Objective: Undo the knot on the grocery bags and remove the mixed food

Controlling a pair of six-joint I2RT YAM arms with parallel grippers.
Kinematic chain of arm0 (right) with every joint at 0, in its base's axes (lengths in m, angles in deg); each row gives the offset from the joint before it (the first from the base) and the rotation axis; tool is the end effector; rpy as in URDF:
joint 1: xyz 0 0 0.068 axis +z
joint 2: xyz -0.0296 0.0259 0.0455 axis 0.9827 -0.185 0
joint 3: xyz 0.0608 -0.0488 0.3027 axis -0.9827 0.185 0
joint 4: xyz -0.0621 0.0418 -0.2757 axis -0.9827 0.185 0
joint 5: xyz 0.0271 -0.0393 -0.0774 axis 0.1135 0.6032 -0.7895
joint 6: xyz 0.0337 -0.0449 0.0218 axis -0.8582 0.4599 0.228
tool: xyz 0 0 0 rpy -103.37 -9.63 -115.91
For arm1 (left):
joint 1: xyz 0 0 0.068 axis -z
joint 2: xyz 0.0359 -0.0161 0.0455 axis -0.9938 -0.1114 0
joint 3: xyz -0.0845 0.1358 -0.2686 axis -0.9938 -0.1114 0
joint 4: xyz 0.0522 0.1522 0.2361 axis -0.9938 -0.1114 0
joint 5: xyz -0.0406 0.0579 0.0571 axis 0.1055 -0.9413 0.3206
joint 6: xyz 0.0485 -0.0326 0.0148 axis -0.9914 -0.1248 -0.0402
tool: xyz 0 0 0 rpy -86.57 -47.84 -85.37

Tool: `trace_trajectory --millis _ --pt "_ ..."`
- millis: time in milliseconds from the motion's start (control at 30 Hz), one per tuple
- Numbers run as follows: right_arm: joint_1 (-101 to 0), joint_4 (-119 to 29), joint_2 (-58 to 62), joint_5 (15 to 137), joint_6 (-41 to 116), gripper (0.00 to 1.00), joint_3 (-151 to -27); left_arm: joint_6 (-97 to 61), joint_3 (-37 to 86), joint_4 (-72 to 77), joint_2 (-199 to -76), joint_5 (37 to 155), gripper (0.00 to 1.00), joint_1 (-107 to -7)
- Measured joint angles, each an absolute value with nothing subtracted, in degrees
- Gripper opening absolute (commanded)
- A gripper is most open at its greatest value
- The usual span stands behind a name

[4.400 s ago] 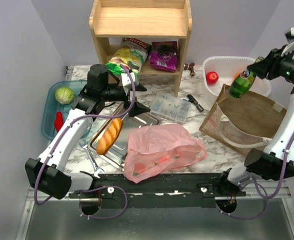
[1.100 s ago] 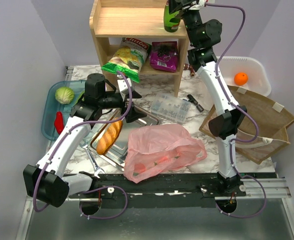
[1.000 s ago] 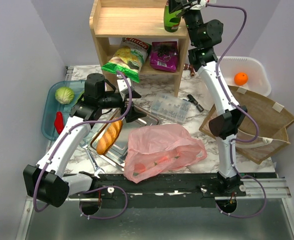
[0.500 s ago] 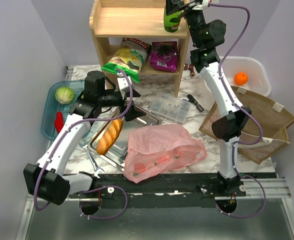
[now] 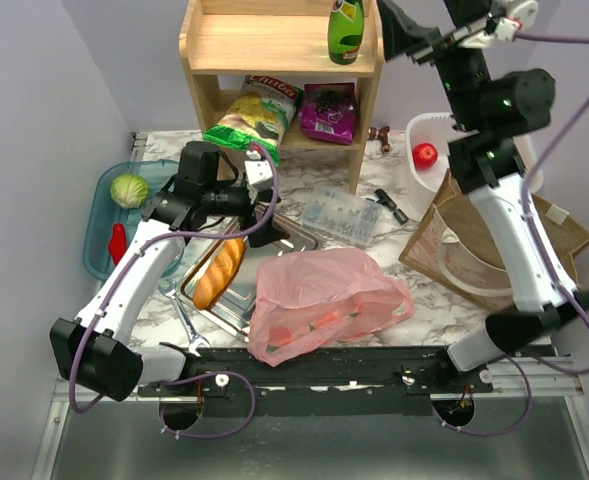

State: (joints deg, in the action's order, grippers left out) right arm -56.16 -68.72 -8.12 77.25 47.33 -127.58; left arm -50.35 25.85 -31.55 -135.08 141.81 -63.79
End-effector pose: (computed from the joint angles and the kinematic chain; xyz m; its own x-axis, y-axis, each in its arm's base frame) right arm 0.3042 0.1378 0.6647 0.6868 0.2369 -0.6871 -0.4532 0.8787 -0.1500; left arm 0.2588 -0.1318 0.4120 -0.1607 0.2822 -0.9458 0.9684 0.2303 -0.0958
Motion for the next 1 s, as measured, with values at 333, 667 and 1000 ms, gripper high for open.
trace_trajectory --millis 333,667,1000 --pt "-56.1 -44.6 15.5 89.2 51.5 0.6 -95.1 -73.3 15.6 -40.3 -137.9 133.0 0.68 -48.4" --pt "-56.1 -18.5 17.8 99.9 71.0 0.43 -67.7 -87.9 -1.1 -39.3 -137.8 123.1 0.71 -39.0" --pt "-50.0 -15.8 15.0 100.1 91.0 0.45 -54.1 -83.4 -1.0 -35.4 -134.1 122.3 0.82 -39.8"
